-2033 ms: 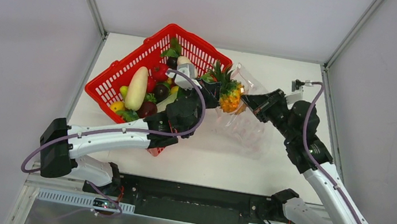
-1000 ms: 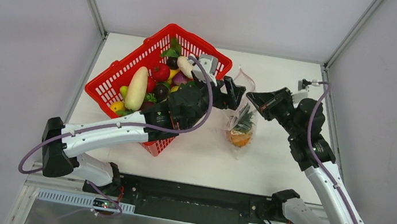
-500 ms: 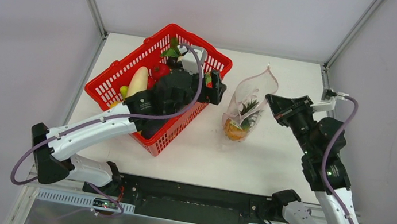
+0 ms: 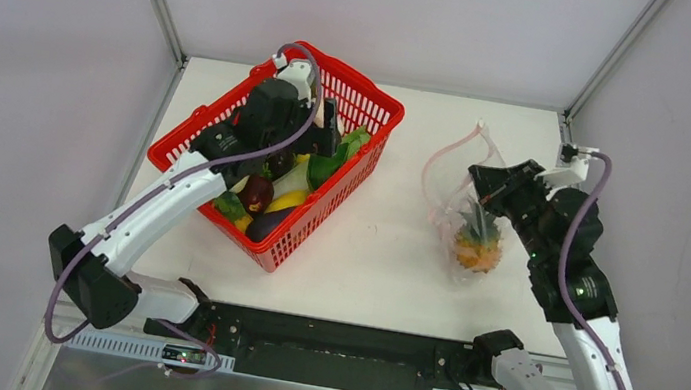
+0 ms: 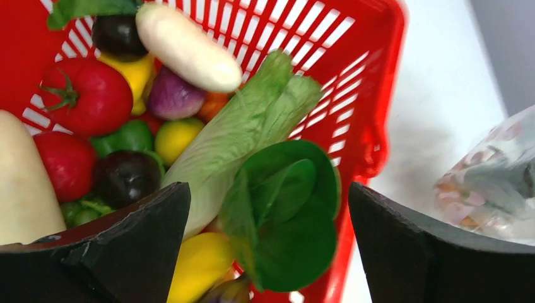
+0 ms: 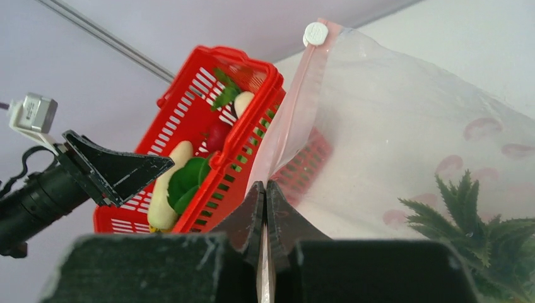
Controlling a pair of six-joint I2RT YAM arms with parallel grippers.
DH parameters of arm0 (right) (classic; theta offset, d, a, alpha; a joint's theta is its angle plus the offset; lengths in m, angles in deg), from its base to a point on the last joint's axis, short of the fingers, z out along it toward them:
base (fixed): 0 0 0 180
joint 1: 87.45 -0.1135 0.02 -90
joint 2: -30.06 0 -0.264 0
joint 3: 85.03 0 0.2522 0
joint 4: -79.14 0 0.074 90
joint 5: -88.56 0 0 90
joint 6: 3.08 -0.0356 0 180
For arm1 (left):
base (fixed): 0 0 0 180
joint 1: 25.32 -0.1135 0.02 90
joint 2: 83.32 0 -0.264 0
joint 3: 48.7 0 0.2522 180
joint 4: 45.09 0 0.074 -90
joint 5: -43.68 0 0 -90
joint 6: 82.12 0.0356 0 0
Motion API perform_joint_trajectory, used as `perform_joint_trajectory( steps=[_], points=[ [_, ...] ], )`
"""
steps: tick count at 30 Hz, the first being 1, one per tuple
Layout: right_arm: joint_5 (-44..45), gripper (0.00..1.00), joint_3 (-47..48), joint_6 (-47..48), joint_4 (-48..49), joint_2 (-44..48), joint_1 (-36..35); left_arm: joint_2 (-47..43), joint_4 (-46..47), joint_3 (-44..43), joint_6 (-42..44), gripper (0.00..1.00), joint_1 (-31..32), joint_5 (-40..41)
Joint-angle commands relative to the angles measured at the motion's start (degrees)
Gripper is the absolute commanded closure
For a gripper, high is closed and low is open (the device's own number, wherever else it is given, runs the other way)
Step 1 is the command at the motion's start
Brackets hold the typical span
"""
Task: Place the food in the zip-top bag and seal the zipper
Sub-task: Place the fake fruit in the zipper food storage bag, then pick up the fake vegetable from the bin.
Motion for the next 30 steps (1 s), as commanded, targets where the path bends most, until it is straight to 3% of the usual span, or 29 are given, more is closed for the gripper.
perform_joint_trajectory(
  steps=[1, 8, 15, 18, 24, 27, 30],
  points=[
    [-3.88, 1.0, 0.88, 0.26, 0.96, -3.19, 0.39, 5.79, -8.47, -6.17, 6.85, 0.06, -2.18, -10.38],
    [-5.69, 1.0, 1.06, -0.31, 0.57, -5.11, 0.32, 12.68, -17.33, -10.54, 15.73, 0.1, -2.19, -17.61],
    [-6.63, 1.0, 1.5, -0.42, -0.4, -5.41, 0.37, 17.63, -20.5, -12.3, 13.75, 0.22, -2.19, -7.32],
    [-6.55, 1.0, 1.59, -0.29, -0.57, -5.19, 0.34, 19.19, -20.62, -12.87, 12.84, 0.36, -2.19, -6.06],
    [-6.47, 1.0, 2.01, 0.03, -1.41, -5.08, 0.36, 18.16, -19.07, -12.23, 10.73, 0.8, -2.19, -5.6],
    [-6.33, 1.0, 2.03, -0.11, -1.56, -4.99, 0.35, 15.58, -17.75, -11.23, 9.93, 0.96, -2.19, -5.44],
    [-6.33, 1.0, 2.19, -0.14, -1.68, -5.15, 0.34, 11.92, -16.14, -10.0, 9.57, 1.0, -2.19, -4.71]
  ],
)
